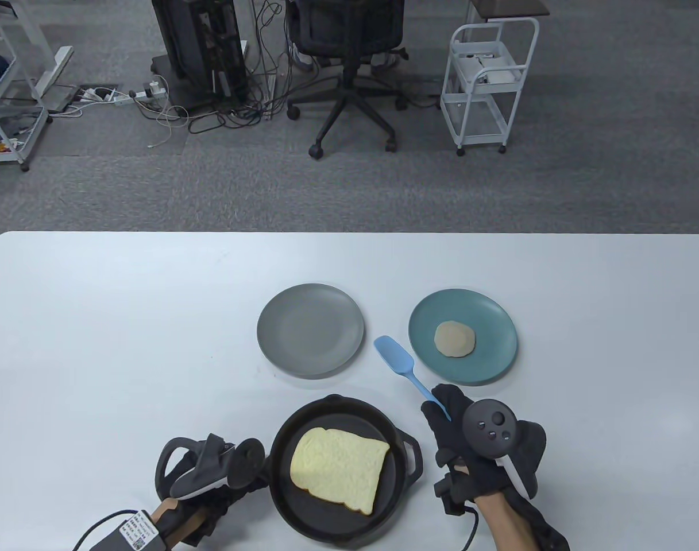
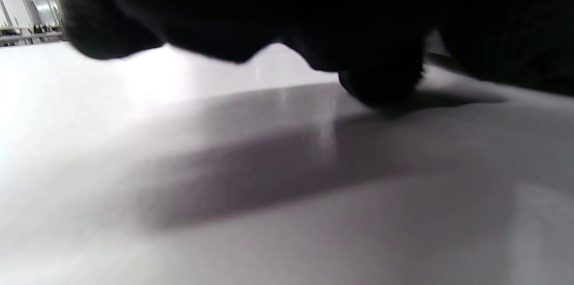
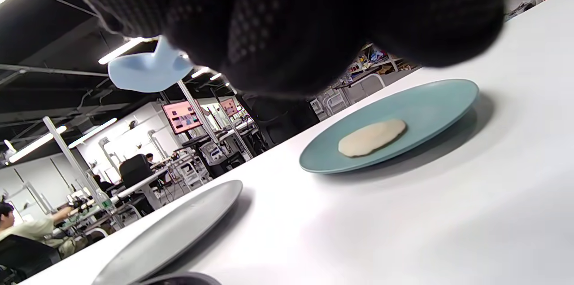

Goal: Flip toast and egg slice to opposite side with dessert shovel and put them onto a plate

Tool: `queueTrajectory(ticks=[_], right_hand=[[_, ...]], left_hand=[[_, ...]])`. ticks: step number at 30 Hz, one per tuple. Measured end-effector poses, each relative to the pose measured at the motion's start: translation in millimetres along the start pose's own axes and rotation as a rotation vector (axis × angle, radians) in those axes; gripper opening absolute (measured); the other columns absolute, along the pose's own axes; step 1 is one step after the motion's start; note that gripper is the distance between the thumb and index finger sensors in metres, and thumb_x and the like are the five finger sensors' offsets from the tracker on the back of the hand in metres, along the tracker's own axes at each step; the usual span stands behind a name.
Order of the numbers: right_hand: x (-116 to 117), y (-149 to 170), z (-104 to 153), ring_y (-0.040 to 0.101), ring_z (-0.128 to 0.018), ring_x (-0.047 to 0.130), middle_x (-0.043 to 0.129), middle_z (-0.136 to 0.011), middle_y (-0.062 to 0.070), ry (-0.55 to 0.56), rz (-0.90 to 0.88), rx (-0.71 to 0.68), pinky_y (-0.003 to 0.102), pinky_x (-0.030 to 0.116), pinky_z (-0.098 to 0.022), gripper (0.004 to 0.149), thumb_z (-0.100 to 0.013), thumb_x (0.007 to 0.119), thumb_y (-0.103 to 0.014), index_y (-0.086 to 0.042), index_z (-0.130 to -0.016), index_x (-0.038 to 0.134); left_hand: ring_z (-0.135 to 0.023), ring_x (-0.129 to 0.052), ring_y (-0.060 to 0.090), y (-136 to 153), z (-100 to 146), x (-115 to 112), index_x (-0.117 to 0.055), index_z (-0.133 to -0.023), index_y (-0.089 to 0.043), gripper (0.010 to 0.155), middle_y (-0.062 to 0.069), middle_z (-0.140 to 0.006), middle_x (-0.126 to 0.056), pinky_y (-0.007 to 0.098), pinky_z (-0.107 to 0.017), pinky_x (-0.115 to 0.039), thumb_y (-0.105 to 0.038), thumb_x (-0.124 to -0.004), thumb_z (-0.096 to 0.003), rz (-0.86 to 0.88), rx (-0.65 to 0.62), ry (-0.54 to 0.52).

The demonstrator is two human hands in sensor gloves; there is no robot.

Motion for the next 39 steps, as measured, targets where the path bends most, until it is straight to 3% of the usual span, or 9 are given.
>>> queueTrajectory(ticks=[3,9,14,18,25,31,35,37,39], right_hand=[[6.3,7.9,-2.6,0.014,-0.028,0.104,0.106,-0.047,-0.006,-0.014,0.036,0.029,0.037,0.089,-0.025,0.051,-0.044,0.081,-0.050,-0.018,-0.084,0.085],[5.1,18.7,-5.6,0.013,-0.026,0.103,0.105,-0.046,-0.005,0.017,0.016,0.078,0.037,0.089,-0.024,0.055,-0.043,0.080,-0.054,-0.018,-0.085,0.085],[-7.9,0.6,-1.0,0.013,-0.021,0.104,0.108,-0.040,-0.005,0.039,0.049,-0.049,0.037,0.089,-0.021,0.051,-0.040,0.084,-0.055,-0.021,-0.077,0.094],[-5.3,-22.8,6.9,0.013,-0.020,0.104,0.109,-0.040,-0.005,-0.029,0.169,-0.208,0.036,0.089,-0.020,0.049,-0.039,0.089,-0.054,-0.022,-0.075,0.095],[10.8,-49.2,19.4,0.012,-0.018,0.103,0.109,-0.039,-0.005,-0.108,0.473,-0.258,0.035,0.089,-0.018,0.047,-0.037,0.092,-0.053,-0.022,-0.073,0.098],[5.6,-71.4,31.7,0.010,-0.011,0.099,0.110,-0.038,-0.006,-0.061,0.592,-0.238,0.032,0.087,-0.013,0.046,-0.037,0.094,-0.052,-0.022,-0.072,0.099],[14.0,-86.9,42.8,0.011,-0.006,0.097,0.111,-0.035,-0.006,-0.021,0.724,-0.302,0.029,0.084,-0.007,0.046,-0.035,0.097,-0.051,-0.021,-0.069,0.100],[17.7,-83.9,41.0,0.009,-0.005,0.096,0.110,-0.033,-0.008,-0.003,0.703,-0.322,0.027,0.084,-0.005,0.046,-0.035,0.096,-0.052,-0.021,-0.068,0.100],[17.9,-71.7,33.0,0.009,-0.004,0.095,0.110,-0.032,-0.008,-0.054,0.549,-0.314,0.027,0.084,-0.005,0.046,-0.035,0.096,-0.052,-0.020,-0.068,0.100]], left_hand=[[-0.002,-0.096,0.013,4.1,2.3,7.0,-0.100,-0.051,-0.039,0.042,-0.017,-0.014,-0.099,0.036,-0.020,-0.090,-0.068,-0.083,-0.0275,0.044,0.012,-0.051],[-0.002,-0.096,0.014,24.2,5.7,16.0,-0.102,-0.049,-0.038,0.041,-0.016,-0.014,-0.099,0.036,-0.018,-0.090,-0.068,-0.085,-0.0260,0.049,0.087,-0.145],[-0.003,-0.096,0.015,35.6,10.8,28.5,-0.102,-0.050,-0.037,0.041,-0.015,-0.015,-0.099,0.037,-0.019,-0.089,-0.067,-0.085,-0.0263,0.047,0.130,-0.192],[-0.004,-0.096,0.015,38.1,14.8,35.4,-0.102,-0.051,-0.037,0.042,-0.015,-0.016,-0.099,0.038,-0.020,-0.089,-0.067,-0.085,-0.0264,0.012,0.171,-0.190],[-0.004,-0.096,0.015,37.3,18.1,38.6,-0.101,-0.051,-0.037,0.042,-0.015,-0.016,-0.099,0.038,-0.020,-0.089,-0.067,-0.085,-0.0267,-0.031,0.203,-0.197],[-0.004,-0.095,0.015,31.8,20.5,42.0,-0.101,-0.052,-0.038,0.041,-0.015,-0.016,-0.099,0.038,-0.021,-0.089,-0.067,-0.086,-0.0268,-0.025,0.203,-0.238],[-0.004,-0.094,0.015,25.1,24.7,45.0,-0.102,-0.051,-0.038,0.040,-0.015,-0.015,-0.098,0.038,-0.020,-0.088,-0.066,-0.087,-0.0259,-0.032,0.192,-0.274],[-0.004,-0.094,0.016,32.3,23.4,43.8,-0.102,-0.051,-0.037,0.040,-0.014,-0.016,-0.098,0.038,-0.021,-0.087,-0.064,-0.089,-0.0250,0.050,0.207,-0.249],[-0.004,-0.094,0.016,39.7,22.2,43.1,-0.103,-0.051,-0.036,0.041,-0.013,-0.016,-0.098,0.039,-0.021,-0.087,-0.064,-0.090,-0.0246,0.080,0.205,-0.222]])
Point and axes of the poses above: the tracker on the back of each hand, its own y axis roughly to the little-finger side, its own z axis roughly from the fingertips to the wrist, x = y × z, the point moved 1 cm from there along -z, roughly from the wrist to the fingertips
